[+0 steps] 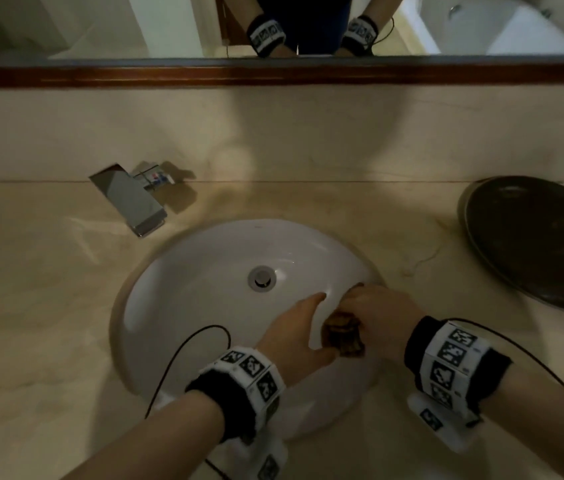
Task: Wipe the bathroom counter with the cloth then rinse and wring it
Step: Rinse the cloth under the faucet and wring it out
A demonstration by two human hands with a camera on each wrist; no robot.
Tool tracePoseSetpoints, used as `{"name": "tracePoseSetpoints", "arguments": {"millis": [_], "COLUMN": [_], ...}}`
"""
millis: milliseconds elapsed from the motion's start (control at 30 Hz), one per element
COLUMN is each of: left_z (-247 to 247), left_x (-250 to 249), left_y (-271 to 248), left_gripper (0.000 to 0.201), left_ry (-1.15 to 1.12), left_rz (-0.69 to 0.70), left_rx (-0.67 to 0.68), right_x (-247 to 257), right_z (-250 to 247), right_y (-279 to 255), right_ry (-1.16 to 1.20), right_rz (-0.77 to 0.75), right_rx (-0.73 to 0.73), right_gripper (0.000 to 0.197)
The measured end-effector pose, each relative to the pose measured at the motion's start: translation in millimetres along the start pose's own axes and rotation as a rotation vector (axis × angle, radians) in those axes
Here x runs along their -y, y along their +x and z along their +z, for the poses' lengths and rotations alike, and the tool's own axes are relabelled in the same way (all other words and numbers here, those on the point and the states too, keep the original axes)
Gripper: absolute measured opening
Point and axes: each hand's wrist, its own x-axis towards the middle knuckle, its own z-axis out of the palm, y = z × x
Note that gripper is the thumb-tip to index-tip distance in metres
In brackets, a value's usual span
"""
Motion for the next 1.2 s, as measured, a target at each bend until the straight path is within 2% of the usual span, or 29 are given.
{"name": "tracePoseSetpoints", "arguments": {"millis": [100,233,300,367,567,900,1033,1133,1200], "left_z": [5,18,24,28,24,-9,-40,-65,-79], "left_x": [-11,-34,-47,-53,-47,-33,-15,2,14], "left_y": [30,55,62,70,107,141,148,148,147], "left_gripper": [0.083,0.054,0.043,0.041,0.030,0.031,0.025,0.025,0.025], "left_ry": [-0.127,-0.193,-0.218,-0.278,-0.256,-0.298,-0.273,-0.268,-0.283], "left_rz": [-0.047,-0.026,0.006,-0.004,-0.098,-0.284,-0.349,-0.422,-0.474], "left_rx": [0.032,0.039,0.004,-0.043,-0.080,-0.326,-0.446,-0.511,-0.556], "right_x": [-2,-30,-38,-47,-59,-56,-35,-10,7], "right_z": [-11,-18,-26,-29,-42,-69,-86,-102,-111], "right_y": [3,2,0,-5,25,91,128,156,171], "right_ry": [-0.024,-0.159,-0.078,-0.015,0.157,0.071,0.031,-0.025,-0.048], "right_rz": [0.001,0.056,0.104,0.166,0.198,0.051,-0.002,-0.040,-0.072], "right_rx": [-0.151,-0.252,-0.209,-0.094,-0.082,-0.201,-0.220,-0.226,-0.216], "right_gripper": [0.028,0.027,0.024,0.027,0.026,0.019,0.019,0.009,0.013]}}
